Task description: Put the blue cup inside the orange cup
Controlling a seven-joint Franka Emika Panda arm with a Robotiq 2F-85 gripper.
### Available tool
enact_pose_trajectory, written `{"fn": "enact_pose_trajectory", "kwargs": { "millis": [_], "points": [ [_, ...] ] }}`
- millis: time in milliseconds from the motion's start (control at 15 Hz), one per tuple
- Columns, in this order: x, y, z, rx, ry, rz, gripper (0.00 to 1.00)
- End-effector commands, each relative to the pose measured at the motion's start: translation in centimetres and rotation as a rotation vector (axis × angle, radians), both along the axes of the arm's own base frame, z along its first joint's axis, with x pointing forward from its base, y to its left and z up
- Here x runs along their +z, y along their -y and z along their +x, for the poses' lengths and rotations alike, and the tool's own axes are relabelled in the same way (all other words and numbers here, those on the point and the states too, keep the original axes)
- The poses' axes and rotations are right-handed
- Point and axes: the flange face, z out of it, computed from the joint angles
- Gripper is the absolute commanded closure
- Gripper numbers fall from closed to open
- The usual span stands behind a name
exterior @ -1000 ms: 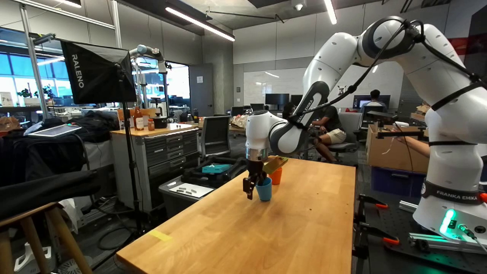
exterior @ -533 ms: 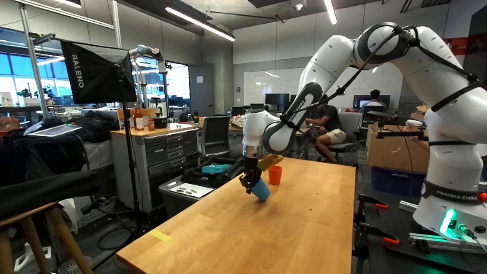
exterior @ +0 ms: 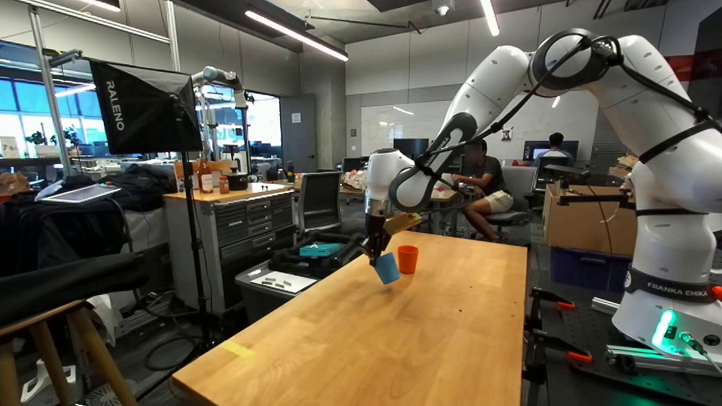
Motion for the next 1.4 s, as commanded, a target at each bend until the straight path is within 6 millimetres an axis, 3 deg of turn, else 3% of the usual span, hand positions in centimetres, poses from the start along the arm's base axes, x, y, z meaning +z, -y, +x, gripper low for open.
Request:
{"fn": "enact_pose_trajectory", "kwargs": {
  "millis": [0,467,600,867,1333],
  "points": [
    [3.0,2.0,0.0,-0.010,0.019,0.011,0.97],
    [9.1,4.4,1.4,-0.039,0.132,-0.012,0.97],
    [9.9,5.7,1.4,-0.051,0.160,-0.026,0.97],
    [10.1,8.8,1.6,-0.058,0.202,-0.087,0.97],
    [9.2,13.6,0.0,-0.068,0.181,-0.161,0.97]
  ]
}}
